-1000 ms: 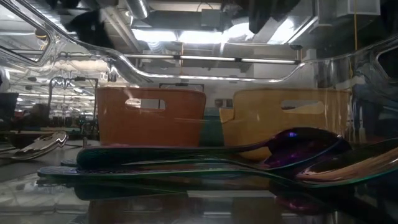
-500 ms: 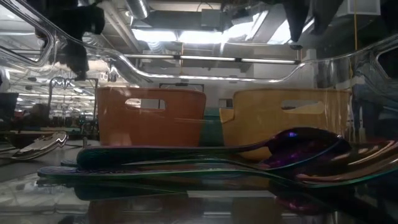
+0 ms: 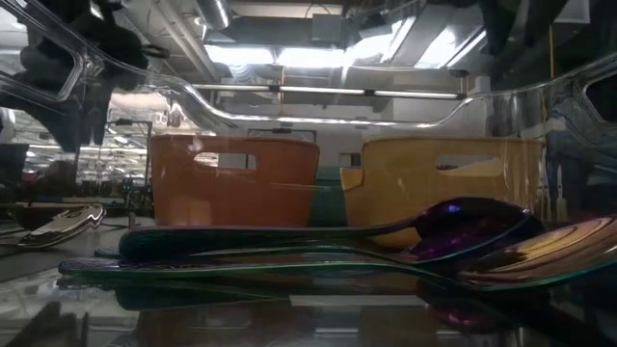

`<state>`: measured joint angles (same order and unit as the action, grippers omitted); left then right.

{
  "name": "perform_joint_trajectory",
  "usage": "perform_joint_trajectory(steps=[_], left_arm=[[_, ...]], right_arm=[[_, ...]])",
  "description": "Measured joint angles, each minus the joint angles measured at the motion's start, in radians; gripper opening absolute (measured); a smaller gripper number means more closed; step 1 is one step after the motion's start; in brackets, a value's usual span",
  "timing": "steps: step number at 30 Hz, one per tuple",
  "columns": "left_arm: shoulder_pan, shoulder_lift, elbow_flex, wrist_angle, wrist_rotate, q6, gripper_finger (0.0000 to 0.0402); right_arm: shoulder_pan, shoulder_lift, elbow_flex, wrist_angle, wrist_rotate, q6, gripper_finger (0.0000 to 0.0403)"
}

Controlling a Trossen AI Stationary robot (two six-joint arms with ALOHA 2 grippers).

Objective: Sort silverware by color (type)
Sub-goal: Put the orange spoon into the orange bin

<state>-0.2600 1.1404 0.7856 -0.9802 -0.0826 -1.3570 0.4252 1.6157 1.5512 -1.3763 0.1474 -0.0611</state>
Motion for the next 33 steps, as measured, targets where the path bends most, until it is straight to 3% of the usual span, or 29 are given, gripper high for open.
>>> perform_joint_trajectory(steps=[8,18,33], left_arm=[[-0.059,0.123,0.0,0.0,0.051,-0.084,0.0137],[-0.109,0.255,0.0,0.078,0.055,-0.16,0.0137],[-0.116,0.405,-0.001,0.112,0.05,-0.172,0.0137]], right_arm=[[0.0,-0.132,-0.174,0.049,0.0,0.104,0.0129],[0.0,-0.212,-0.31,0.097,0.019,0.108,0.0129],[0.0,-0.234,-0.357,0.151,0.018,0.108,0.0129]])
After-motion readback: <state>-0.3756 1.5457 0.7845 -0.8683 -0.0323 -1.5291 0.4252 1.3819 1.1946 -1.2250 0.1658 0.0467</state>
